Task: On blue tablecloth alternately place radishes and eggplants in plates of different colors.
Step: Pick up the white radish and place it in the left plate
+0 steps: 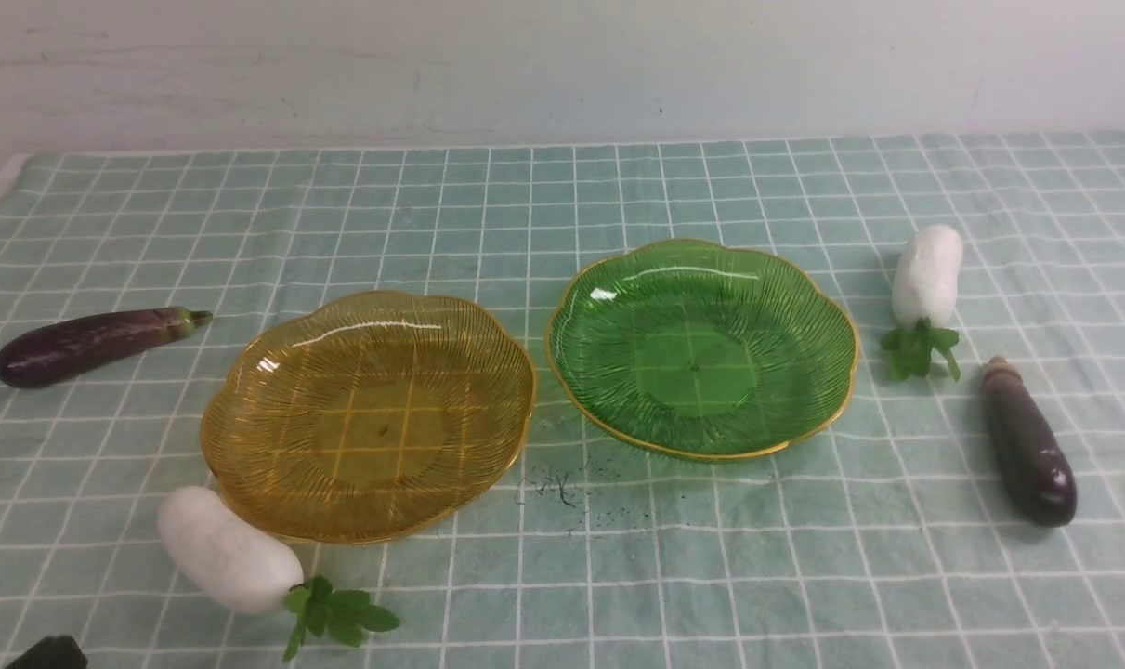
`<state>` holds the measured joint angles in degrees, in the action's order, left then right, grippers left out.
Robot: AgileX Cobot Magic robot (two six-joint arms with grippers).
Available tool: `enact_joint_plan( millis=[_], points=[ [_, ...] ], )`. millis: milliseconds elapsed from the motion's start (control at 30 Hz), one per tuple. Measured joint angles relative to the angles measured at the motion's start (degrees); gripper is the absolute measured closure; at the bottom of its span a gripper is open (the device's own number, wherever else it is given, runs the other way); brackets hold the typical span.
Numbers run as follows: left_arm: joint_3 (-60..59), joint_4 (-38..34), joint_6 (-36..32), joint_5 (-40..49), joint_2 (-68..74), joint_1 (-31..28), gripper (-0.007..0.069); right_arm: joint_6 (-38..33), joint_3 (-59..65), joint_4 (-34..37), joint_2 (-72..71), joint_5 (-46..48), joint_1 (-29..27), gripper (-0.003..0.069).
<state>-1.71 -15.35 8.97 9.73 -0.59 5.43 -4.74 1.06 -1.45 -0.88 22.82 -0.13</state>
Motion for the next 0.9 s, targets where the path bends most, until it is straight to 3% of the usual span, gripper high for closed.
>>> enact_joint_plan(
  millis=[300,467,533,633,800,900],
  points=[
    [0.16,-14.42,2.03,-23.77,0.0,0.0,0.0632,0.0,0.0,0.0,0.0,-0.06,0.0,0.0673],
    [8.33,-16.83,1.95,-23.13,0.1,0.0,0.0632,1.2,0.59,4.13,0.0,-4.85,0.0,0.0673],
    [13.5,-16.84,0.87,-17.76,1.57,0.0,0.0632,3.09,0.66,9.1,0.0,-9.29,0.0,0.0673],
    [27.85,-15.12,-3.01,2.96,11.99,0.0,0.0632,8.63,0.66,22.94,0.0,-19.91,0.0,0.0673],
    [41.12,-7.03,-4.96,31.98,34.17,0.0,0.0632,11.37,0.66,36.18,0.0,-27.98,0.0,0.0673],
    [43.96,-3.05,-5.12,39.07,45.78,0.0,0.0632,11.5,0.66,39.05,0.0,-30.96,0.0,0.0673]
  ],
)
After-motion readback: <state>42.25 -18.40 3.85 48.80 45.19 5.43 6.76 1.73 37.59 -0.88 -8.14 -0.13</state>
